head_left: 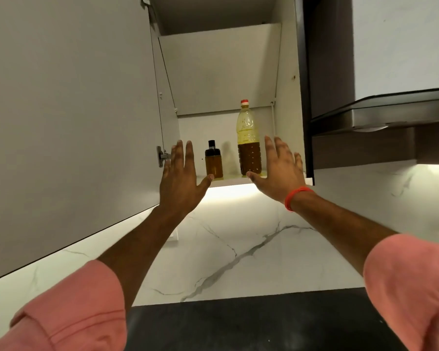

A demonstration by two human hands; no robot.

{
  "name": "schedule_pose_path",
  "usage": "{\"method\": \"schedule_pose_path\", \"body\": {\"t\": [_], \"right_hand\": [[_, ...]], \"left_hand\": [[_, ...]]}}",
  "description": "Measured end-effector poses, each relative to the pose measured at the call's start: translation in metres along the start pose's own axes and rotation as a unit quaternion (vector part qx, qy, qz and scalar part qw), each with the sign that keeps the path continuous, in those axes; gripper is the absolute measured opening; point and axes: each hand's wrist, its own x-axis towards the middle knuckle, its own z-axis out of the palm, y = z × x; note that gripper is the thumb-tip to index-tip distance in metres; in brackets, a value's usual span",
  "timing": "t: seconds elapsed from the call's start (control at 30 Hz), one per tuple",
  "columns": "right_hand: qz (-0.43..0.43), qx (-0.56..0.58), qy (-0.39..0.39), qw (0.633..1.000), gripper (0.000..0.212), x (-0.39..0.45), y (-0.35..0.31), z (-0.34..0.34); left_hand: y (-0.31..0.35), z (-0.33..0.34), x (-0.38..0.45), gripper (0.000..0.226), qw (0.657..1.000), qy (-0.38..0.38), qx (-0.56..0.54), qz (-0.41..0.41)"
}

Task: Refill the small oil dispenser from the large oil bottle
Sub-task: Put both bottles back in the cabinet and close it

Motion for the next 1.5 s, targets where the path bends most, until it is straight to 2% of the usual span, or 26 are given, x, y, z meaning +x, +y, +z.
{"method": "schedule_pose_path", "body": {"t": [0.3,0.6,0.83,1.0,1.13,1.33,1.5], "right_hand": [[-0.02,-0.014,-0.005,1.0,0.099,-0.027,-0.03,-0.055],[-0.037,0.0,-0.017,0.999,0.097,-0.05,-0.019,-0.095],[-0.039,0.015,-0.048,0.998,0.095,-0.071,-0.009,-0.111],[-0.049,0.063,-0.058,0.995,0.095,-0.083,-0.028,-0.112],[-0.064,0.097,-0.058,0.992,0.093,-0.084,-0.061,-0.11],[-0.1,0.157,-0.068,0.98,0.091,-0.087,-0.136,-0.096],[-0.143,0.227,-0.083,0.96,0.088,-0.099,-0.212,-0.083]], "left_hand": [[0.005,-0.059,-0.036,0.092,1.0,0.001,0.007,-0.001],[0.041,-0.094,-0.055,0.091,1.0,-0.007,0.01,-0.018],[0.067,-0.114,-0.082,0.09,0.999,-0.019,-0.016,-0.021],[0.061,-0.139,-0.099,0.091,0.999,-0.017,-0.006,-0.044],[0.047,-0.172,-0.106,0.091,0.998,0.012,0.043,-0.048],[0.013,-0.238,-0.115,0.087,0.968,0.069,0.242,0.002],[-0.018,-0.286,-0.13,0.083,0.952,0.095,0.291,-0.009]]}}
